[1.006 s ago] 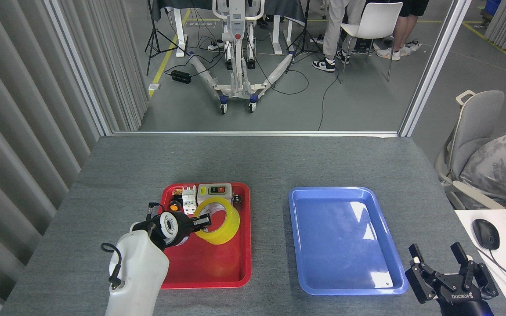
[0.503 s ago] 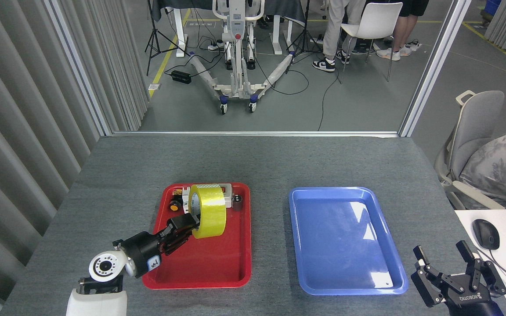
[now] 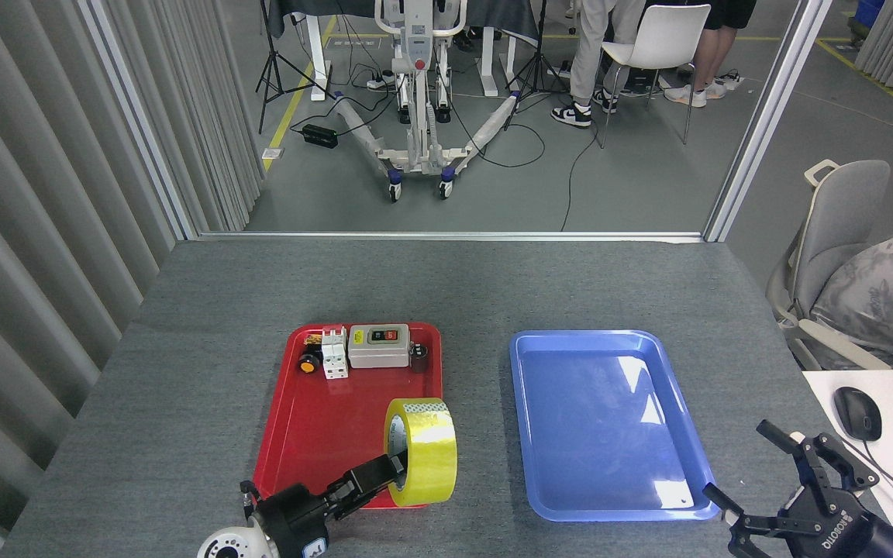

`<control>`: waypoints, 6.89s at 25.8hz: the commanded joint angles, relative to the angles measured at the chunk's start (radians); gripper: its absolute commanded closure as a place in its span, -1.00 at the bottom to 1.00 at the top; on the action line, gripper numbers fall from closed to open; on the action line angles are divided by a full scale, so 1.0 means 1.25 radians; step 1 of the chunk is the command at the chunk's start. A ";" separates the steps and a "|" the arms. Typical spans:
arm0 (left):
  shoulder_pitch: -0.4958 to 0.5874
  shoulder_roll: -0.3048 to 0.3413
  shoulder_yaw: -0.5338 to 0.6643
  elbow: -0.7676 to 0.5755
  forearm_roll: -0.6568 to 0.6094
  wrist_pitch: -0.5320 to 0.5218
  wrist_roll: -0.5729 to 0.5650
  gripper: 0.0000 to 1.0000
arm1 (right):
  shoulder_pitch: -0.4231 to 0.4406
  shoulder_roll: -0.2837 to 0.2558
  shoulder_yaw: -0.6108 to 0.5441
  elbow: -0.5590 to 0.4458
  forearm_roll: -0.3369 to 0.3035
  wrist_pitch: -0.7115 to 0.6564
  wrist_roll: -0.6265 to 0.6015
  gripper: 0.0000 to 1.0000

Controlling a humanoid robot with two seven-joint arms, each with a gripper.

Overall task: Place and move tape with both arms
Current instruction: 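Carry the tape roll out of the red tray toward the blue tray, then bring the right gripper to the tape roll held by the left gripper, then grasp the tape roll with the right gripper and release the left gripper, then move the tape roll with the right gripper over the blue tray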

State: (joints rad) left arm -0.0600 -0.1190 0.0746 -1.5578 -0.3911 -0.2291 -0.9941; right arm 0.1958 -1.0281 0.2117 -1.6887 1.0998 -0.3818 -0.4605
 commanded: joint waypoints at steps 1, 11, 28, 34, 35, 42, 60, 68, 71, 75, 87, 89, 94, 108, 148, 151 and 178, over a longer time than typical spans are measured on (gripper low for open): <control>0.012 0.001 -0.055 -0.002 -0.021 0.008 0.063 1.00 | -0.018 -0.040 0.067 -0.027 -0.001 -0.007 -0.014 -0.98; 0.027 0.002 -0.090 -0.044 0.146 0.020 -0.039 1.00 | -0.116 0.170 0.137 0.001 0.160 -0.096 0.015 -0.98; 0.028 0.002 -0.180 -0.093 0.239 -0.008 -0.080 0.96 | -0.263 0.181 0.139 0.012 0.096 -0.323 -0.011 -0.96; 0.019 0.002 -0.179 -0.088 0.238 -0.007 -0.080 0.94 | -0.279 0.197 0.135 0.018 0.087 -0.323 -0.006 -0.95; 0.019 0.002 -0.179 -0.088 0.238 -0.007 -0.080 0.93 | -0.285 0.205 0.136 0.019 0.087 -0.323 -0.005 -0.96; 0.019 0.003 -0.177 -0.090 0.238 -0.008 -0.080 0.93 | -0.331 0.274 0.162 0.045 0.066 -0.323 0.065 -0.95; 0.027 0.006 -0.169 -0.095 0.244 -0.029 -0.101 0.93 | -0.369 0.325 0.214 0.060 0.049 -0.323 0.112 -0.58; 0.028 0.006 -0.160 -0.096 0.244 -0.030 -0.101 0.93 | -0.386 0.343 0.221 0.067 0.050 -0.323 0.117 -0.24; 0.030 0.006 -0.155 -0.095 0.244 -0.033 -0.101 0.93 | -0.386 0.345 0.229 0.069 0.050 -0.323 0.118 -0.08; 0.028 0.006 -0.153 -0.095 0.244 -0.033 -0.101 0.93 | -0.386 0.341 0.233 0.069 0.050 -0.323 0.118 0.08; 0.027 0.006 -0.142 -0.095 0.264 -0.035 -0.105 0.93 | -0.380 0.338 0.234 0.067 0.052 -0.323 0.118 0.43; 0.027 0.006 -0.141 -0.095 0.271 -0.043 -0.112 0.93 | -0.379 0.338 0.233 0.067 0.053 -0.323 0.118 0.50; 0.027 0.008 -0.128 -0.094 0.297 -0.066 -0.135 0.93 | -0.376 0.338 0.234 0.067 0.053 -0.323 0.118 0.57; 0.030 0.013 -0.108 -0.090 0.296 -0.126 -0.129 -0.19 | -0.375 0.340 0.234 0.067 0.055 -0.323 0.118 0.61; 0.037 0.011 -0.067 -0.068 -0.809 0.216 0.782 -0.98 | -0.208 0.379 -0.193 0.069 -0.319 -0.036 0.648 0.89; 0.057 0.013 -0.066 -0.072 -0.809 0.218 0.772 -0.98 | -0.225 0.359 -0.199 0.096 -0.320 0.096 0.769 0.88; 0.141 0.101 -0.076 -0.072 -0.805 0.134 0.939 -0.99 | -0.674 0.403 0.145 0.650 -0.411 0.386 1.124 0.87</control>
State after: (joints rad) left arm 0.1199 0.0055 -0.0179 -1.6509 -1.3974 -0.0627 0.1830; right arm -0.5962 -0.5559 0.3627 -0.9355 0.5925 0.0657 0.9189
